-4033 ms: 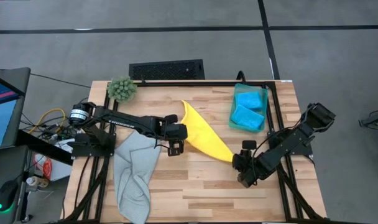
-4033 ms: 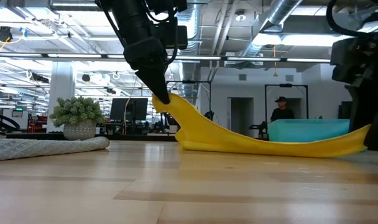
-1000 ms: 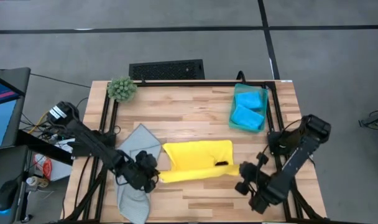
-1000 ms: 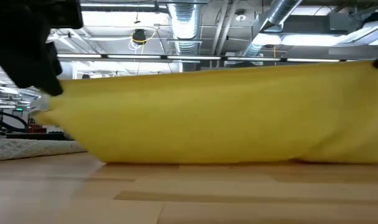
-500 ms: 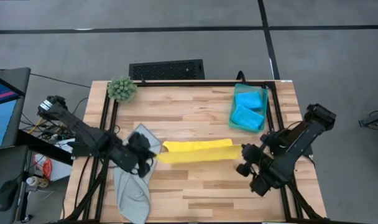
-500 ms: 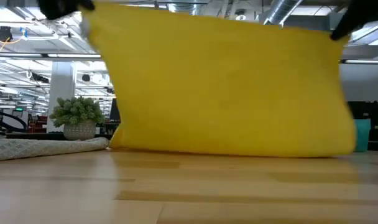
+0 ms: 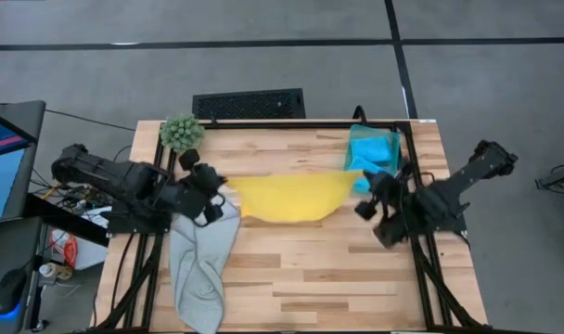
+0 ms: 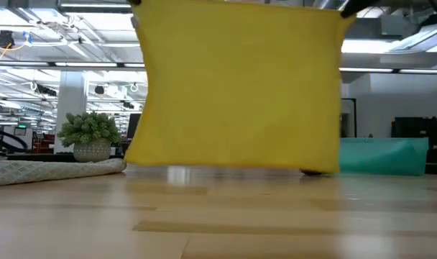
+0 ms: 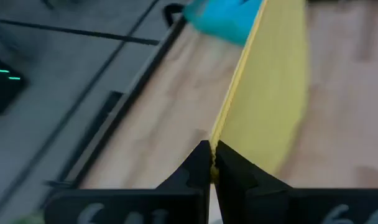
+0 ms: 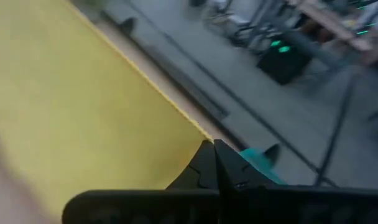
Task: Fold microfiber towels
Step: Fold the yellow microfiber cloth
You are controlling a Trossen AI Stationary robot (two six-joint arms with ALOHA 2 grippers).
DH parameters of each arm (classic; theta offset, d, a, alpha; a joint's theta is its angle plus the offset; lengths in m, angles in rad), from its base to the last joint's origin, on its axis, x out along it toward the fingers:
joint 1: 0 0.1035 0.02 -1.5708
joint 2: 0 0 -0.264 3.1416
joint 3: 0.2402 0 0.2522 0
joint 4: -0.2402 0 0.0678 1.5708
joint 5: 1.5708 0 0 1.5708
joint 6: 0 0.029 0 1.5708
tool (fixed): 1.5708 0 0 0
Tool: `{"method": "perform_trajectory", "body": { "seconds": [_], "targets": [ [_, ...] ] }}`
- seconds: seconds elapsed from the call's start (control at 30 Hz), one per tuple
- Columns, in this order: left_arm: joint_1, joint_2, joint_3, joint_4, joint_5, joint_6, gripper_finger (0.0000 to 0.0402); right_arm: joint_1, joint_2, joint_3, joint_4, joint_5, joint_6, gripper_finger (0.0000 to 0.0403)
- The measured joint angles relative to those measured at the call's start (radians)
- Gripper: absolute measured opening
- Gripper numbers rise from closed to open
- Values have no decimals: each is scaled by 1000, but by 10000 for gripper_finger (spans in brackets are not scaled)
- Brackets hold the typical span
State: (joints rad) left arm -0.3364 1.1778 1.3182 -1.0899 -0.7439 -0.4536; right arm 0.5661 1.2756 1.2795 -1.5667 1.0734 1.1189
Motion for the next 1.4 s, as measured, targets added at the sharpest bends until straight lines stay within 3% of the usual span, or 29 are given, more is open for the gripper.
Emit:
{"method": "perform_trajectory", "body": {
  "seconds": [0.23,0.43,0.7,0.97,1.17,1.4],
  "targets": [
    [166,7,0,11,3,172,4,-155,-52,1,22,88,-136,0],
    [178,4,0,-15,93,160,4,-62,-33,1,38,43,-140,0],
    [-23,87,-1,-91,290,-113,4,207,146,1,62,-164,101,0],
    [-277,299,-1,-47,300,-351,4,432,434,8,201,-315,411,0],
    [-410,493,-1,59,303,-478,4,525,590,97,218,-402,581,0],
    [-486,662,-1,209,380,-613,4,573,655,211,222,-444,614,0]
  ]
}}
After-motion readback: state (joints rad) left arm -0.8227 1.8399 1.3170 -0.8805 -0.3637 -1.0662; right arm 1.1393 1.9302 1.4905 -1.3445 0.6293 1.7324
